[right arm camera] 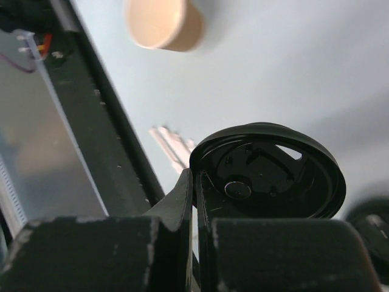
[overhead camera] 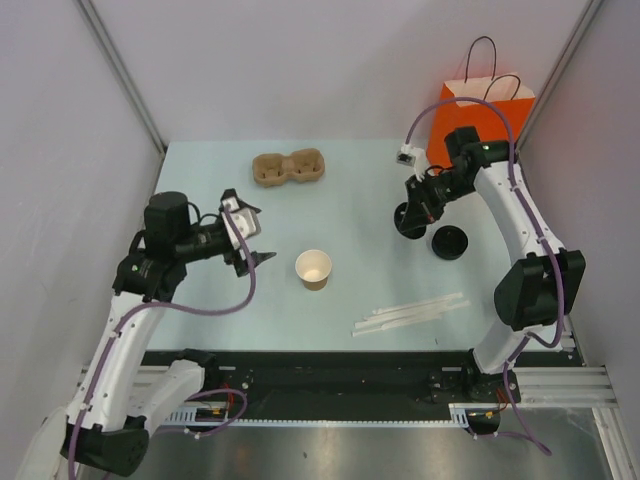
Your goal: Pack the takeout coffee
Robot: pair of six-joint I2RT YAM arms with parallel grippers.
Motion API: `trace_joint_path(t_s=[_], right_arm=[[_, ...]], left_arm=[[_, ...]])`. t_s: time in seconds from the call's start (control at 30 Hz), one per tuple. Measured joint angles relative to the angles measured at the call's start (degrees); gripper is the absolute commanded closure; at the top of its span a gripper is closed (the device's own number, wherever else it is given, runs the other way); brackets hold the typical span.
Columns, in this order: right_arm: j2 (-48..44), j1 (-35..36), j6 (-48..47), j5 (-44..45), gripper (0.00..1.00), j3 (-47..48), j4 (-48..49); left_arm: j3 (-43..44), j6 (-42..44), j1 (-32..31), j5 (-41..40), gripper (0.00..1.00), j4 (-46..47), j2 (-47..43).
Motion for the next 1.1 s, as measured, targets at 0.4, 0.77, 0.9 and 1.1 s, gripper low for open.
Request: trace_joint_path(t_s=[0.4,0.77,0.9,1.1], right_arm=[[-0.42,11.98,-1.44,-13.35,1.0,-6.1,-1.27],[-1.09,24.2,-1.16,-16.76,1.0,-8.48,-1.7],[-1.27,26.53,-0.96,-16.81,1.0,-8.48,-1.7],[-1.27,28.7,-0.37,-16.39,1.0,-8.35,-2.49]], left_arm=[[-12.22,27.34,-29.64,-8.39,0.14,12.57,-1.44],[-9.94,34.14,-36.87,-10.14,0.19,13.29,7.48],[-9.25,35.39,-39.5,-11.34,0.23,12.94,8.72],[-8.85,35.5,-41.57,-14.32,0.4,11.52,11.23]])
